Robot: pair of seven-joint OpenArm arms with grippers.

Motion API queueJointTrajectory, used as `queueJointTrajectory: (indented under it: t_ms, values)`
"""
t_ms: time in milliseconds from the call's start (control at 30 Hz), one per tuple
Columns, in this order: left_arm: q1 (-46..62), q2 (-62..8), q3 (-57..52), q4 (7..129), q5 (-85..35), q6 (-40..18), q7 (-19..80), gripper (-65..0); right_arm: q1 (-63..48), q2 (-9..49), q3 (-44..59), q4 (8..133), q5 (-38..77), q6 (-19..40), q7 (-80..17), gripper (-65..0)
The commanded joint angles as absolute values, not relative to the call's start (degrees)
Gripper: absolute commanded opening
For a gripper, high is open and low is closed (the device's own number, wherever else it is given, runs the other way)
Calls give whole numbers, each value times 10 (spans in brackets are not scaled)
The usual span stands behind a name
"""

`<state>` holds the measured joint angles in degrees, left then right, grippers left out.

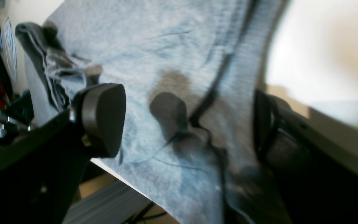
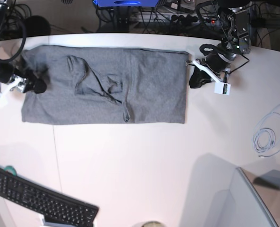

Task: Layout the t-shirt on the table in an organized manner, then fold the t-shirt properly
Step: 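Release the shirt and lift the left gripper back to its end, then grasp the strip's other end with the right gripper and lift it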

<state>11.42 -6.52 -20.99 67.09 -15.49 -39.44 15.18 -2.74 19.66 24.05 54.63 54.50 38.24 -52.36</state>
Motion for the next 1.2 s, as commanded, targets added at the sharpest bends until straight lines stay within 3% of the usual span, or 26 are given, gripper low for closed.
queueJointTrajectory:
  t_ms: [0, 300, 467, 667, 767, 800, 1000, 1167]
  values:
    - [108, -69, -211, 677, -165, -400, 133, -650, -23, 201, 231, 551, 540, 386, -530, -135]
    - [103, -70, -210, 675, -165, -400, 127, -650, -19, 191, 212, 550, 540, 382, -507, -146]
    - [103, -69, -210, 675, -165, -400, 127, -650, -13, 189, 212, 550, 540, 382, -501, -329]
    - [102, -69, -197, 675, -165, -400, 128, -650, 1, 188, 212, 550, 539, 382, -481, -450]
    - [95, -71, -175, 675, -165, -400, 128, -650, 1, 188, 211, 556, 539, 382, -479, -620]
    - [94, -71, -169, 675, -165, -400, 128, -650, 1, 188, 211, 560, 539, 382, -480, -650]
    - [90, -70, -169, 679, -165, -400, 130, -650, -10, 182, 211, 647, 539, 371, -516, -645]
    - [91, -71, -169, 680, -165, -400, 130, -650, -36, 148, 212, 771, 539, 294, -554, -645]
